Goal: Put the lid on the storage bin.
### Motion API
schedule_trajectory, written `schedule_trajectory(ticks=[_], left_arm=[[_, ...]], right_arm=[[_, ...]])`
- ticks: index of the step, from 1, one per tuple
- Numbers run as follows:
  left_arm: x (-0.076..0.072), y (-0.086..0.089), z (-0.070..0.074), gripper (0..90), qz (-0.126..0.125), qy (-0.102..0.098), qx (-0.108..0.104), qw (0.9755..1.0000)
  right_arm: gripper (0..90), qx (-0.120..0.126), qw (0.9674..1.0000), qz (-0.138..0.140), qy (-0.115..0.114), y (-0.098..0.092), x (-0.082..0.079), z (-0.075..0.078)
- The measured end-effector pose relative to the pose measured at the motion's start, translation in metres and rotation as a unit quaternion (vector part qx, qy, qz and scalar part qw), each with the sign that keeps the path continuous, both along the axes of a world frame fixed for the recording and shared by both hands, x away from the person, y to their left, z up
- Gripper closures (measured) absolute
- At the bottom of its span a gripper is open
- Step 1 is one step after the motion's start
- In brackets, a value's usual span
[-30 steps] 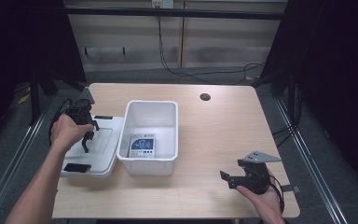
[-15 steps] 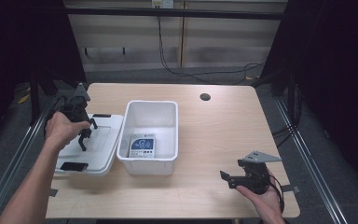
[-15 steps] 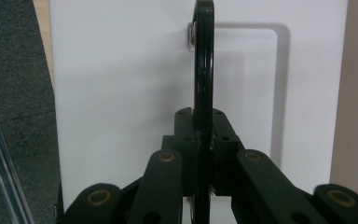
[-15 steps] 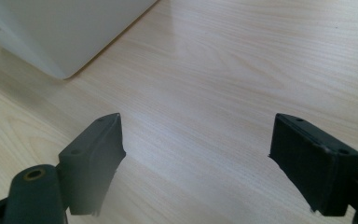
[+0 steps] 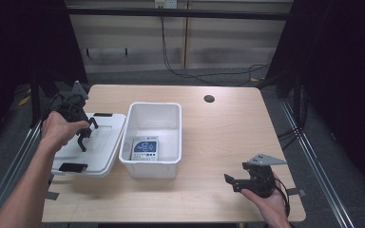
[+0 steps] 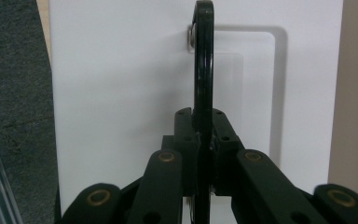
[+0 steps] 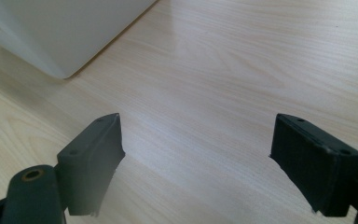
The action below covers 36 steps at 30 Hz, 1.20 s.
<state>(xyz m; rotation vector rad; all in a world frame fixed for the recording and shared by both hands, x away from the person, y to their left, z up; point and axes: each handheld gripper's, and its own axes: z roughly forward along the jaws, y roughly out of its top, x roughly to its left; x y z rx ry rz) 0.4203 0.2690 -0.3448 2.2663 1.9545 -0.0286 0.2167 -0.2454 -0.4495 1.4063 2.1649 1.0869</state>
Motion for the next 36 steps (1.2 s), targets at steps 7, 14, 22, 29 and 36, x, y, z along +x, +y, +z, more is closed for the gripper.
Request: schedule_trajectory(ticks=[7,14,22,29,36], left_arm=[[-0.003,0.011,0.012,84.5,0.01,-0.01,-0.004,0.9999],[-0.002,0.008,0.02,84.5,0.003,-0.018,-0.02,0.9996],[-0.003,0.007,0.034,84.4,0.009,-0.027,-0.017,0.9994],[-0.004,0.006,0.045,84.5,0.003,-0.04,-0.02,0.999],[-0.008,0.005,0.059,84.4,-0.002,-0.053,-0.022,0.9984]], right_arm=[[16.1,-0.001,1.0,0.0,0.003,0.0,0.001,0.0],[16.1,0.002,1.0,-0.001,0.002,0.0,0.0,0.0],[16.1,0.002,1.0,-0.002,0.003,0.0,0.0,0.0],[16.1,0.003,1.0,-0.002,0.006,0.0,0.0,0.0],[16.1,0.002,1.0,-0.002,0.006,0.0,0.0,0.0]])
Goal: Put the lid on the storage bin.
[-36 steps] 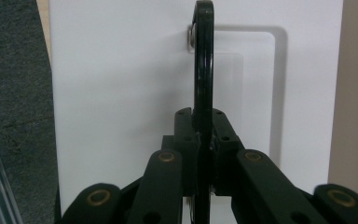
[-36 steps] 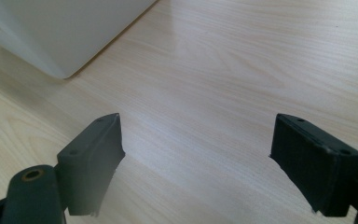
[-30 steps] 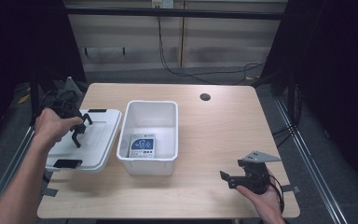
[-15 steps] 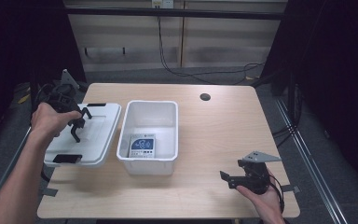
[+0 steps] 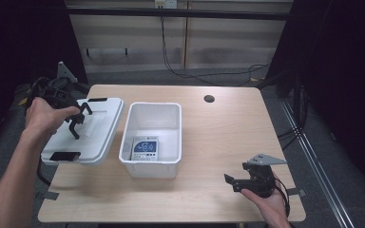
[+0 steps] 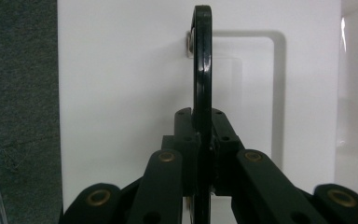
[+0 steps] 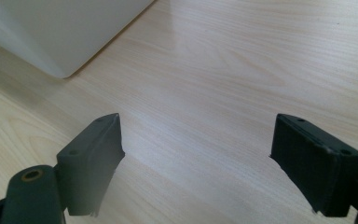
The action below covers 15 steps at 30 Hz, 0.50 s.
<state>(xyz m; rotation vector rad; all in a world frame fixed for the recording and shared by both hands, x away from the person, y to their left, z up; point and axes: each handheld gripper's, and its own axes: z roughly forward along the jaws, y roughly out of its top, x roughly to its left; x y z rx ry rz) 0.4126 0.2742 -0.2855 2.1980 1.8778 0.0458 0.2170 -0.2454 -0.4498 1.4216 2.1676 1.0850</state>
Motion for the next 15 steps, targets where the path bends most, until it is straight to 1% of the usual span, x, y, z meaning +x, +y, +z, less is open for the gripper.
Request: schedule_trajectory(ticks=[1,3,4,5,7,9,10,11,13,15], left_arm=[[0.0,-0.001,0.001,84.4,-0.004,0.001,-0.002,1.0],[0.0,-0.001,0.002,84.4,-0.005,0.002,-0.003,1.0],[0.0,-0.001,0.002,84.5,-0.007,-0.003,-0.001,1.0],[0.0,-0.002,0.003,84.5,-0.007,-0.005,-0.006,0.9999],[0.0,-0.005,0.005,84.5,-0.01,-0.007,-0.01,0.9999],[0.0,-0.006,0.006,84.5,-0.013,-0.007,-0.01,0.9998],[0.0,-0.008,0.007,84.5,-0.013,-0.009,-0.013,0.9998],[0.0,-0.011,0.008,84.6,-0.02,-0.007,-0.016,0.9996],[0.0,-0.013,0.009,84.5,-0.023,-0.008,-0.015,0.9996],[0.0,-0.018,0.011,84.5,-0.027,-0.007,-0.015,0.9995]], right_arm=[[16.1,0.0,1.0,0.0,0.0,0.0,0.0,0.0],[16.0,0.0,1.0,0.0,0.0,0.0,0.0,0.0],[16.1,0.0,1.0,0.0,0.0,0.0,0.0,0.0],[16.1,0.0,1.0,0.0,0.0,0.0,0.0,0.0],[16.0,0.001,1.0,0.0,0.0,0.0,0.0,0.0],[16.0,0.0,1.0,-0.001,0.001,0.0,0.0,0.0],[16.0,0.0,1.0,-0.001,0.001,0.0,0.0,0.0],[16.1,0.001,1.0,-0.001,0.0,0.0,0.0,0.0],[16.1,0.0,1.0,0.0,0.0,0.0,0.0,0.0],[16.0,0.0,1.0,-0.001,0.0,0.0,0.0,0.0]])
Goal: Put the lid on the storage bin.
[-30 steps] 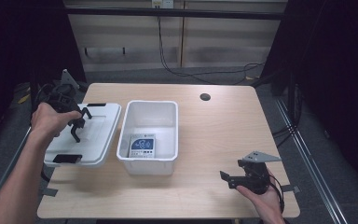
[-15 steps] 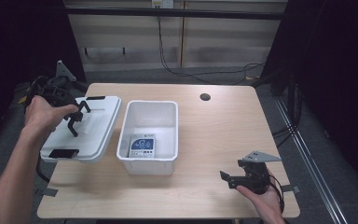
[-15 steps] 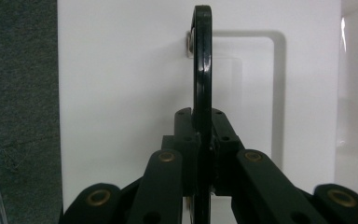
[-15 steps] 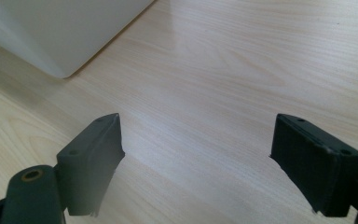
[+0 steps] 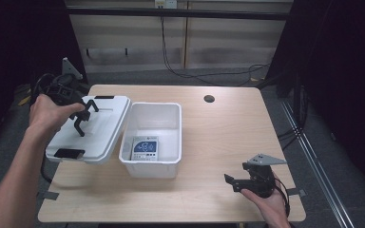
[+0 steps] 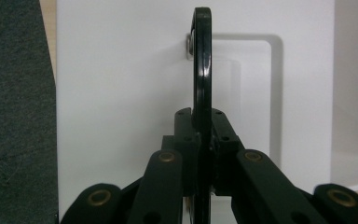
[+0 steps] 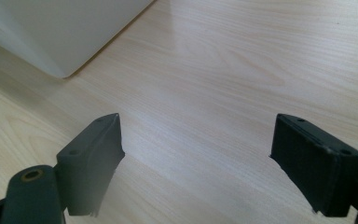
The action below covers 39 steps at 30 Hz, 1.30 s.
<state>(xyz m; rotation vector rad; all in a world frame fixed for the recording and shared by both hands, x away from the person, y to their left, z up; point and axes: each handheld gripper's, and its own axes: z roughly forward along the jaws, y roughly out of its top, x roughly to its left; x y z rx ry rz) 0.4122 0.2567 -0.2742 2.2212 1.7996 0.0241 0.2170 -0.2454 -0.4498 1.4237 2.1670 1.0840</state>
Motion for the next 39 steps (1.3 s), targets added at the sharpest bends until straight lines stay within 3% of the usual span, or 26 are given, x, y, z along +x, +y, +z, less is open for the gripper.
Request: schedule_trajectory(ticks=[27,30,34,39], left_arm=[[0.006,-0.059,0.007,84.5,-0.039,0.003,-0.001,0.9992],[0.006,-0.071,0.007,84.5,-0.054,0.005,0.001,0.9985],[0.007,-0.08,0.005,84.5,-0.049,0.009,0.007,0.9987],[0.007,-0.096,0.004,84.6,-0.063,0.014,0.006,0.9979]], right_arm=[[15.9,0.0,1.0,0.001,-0.001,-0.001,0.0,0.0],[15.9,0.001,1.0,0.001,-0.001,-0.001,0.0,0.0],[15.9,0.002,1.0,0.0,0.0,-0.001,0.0,0.0],[15.9,0.002,1.0,0.001,-0.001,-0.001,0.0,0.0]])
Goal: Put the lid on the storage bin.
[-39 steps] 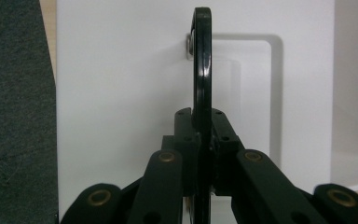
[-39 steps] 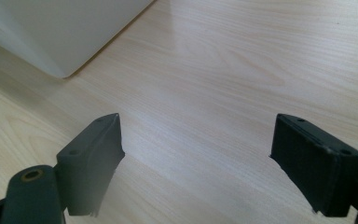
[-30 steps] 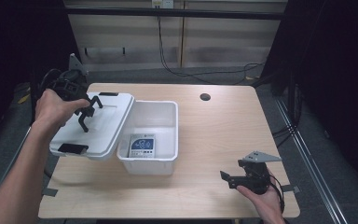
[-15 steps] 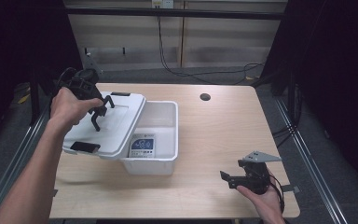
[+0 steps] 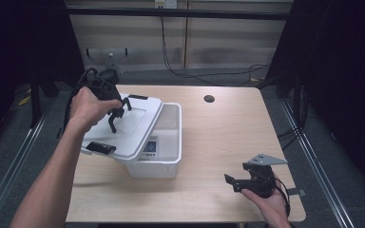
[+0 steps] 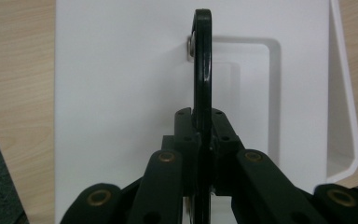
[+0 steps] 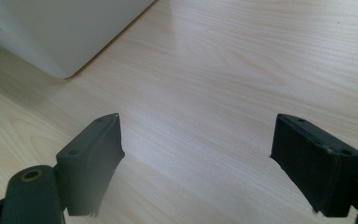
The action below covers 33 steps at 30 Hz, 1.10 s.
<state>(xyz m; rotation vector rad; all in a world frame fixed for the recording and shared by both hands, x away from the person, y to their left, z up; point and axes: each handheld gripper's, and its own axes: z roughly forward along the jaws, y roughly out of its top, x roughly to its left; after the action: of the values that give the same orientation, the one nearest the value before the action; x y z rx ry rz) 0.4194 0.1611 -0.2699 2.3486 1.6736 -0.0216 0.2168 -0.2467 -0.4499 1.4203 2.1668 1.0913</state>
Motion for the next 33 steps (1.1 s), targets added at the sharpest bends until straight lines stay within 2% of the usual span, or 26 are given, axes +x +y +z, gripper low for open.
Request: schedule_trajectory(ticks=[7,11,20,24,27,30,33], left_arm=[[-0.001,-0.011,0.002,84.6,-0.004,-0.003,0.001,1.0],[0.0,-0.018,-0.001,84.6,0.016,0.0,0.003,0.9999],[0.001,-0.025,-0.004,84.6,0.032,0.005,-0.001,0.9995],[0.002,-0.027,-0.007,84.6,0.05,0.003,0.006,0.9987],[0.002,-0.03,-0.007,84.6,0.068,0.002,-0.005,0.9977],[0.002,-0.032,-0.007,84.6,0.069,0.002,-0.01,0.9976],[0.001,-0.039,-0.007,84.6,0.067,0.002,-0.005,0.9977]], right_arm=[[15.9,0.001,1.0,-0.001,0.001,0.0,0.0,0.0],[15.9,-0.001,1.0,0.0,0.002,0.0,0.0,0.0],[15.9,0.0,1.0,0.001,0.001,0.0,0.0,0.0],[15.9,0.0,1.0,0.0,0.001,0.0,0.0,0.0],[15.9,0.0,1.0,0.0,0.002,0.0,0.0,0.0],[15.9,0.001,1.0,0.0,0.002,0.0,0.0,0.0],[15.9,0.001,1.0,0.001,0.001,0.0,0.0,0.0]])
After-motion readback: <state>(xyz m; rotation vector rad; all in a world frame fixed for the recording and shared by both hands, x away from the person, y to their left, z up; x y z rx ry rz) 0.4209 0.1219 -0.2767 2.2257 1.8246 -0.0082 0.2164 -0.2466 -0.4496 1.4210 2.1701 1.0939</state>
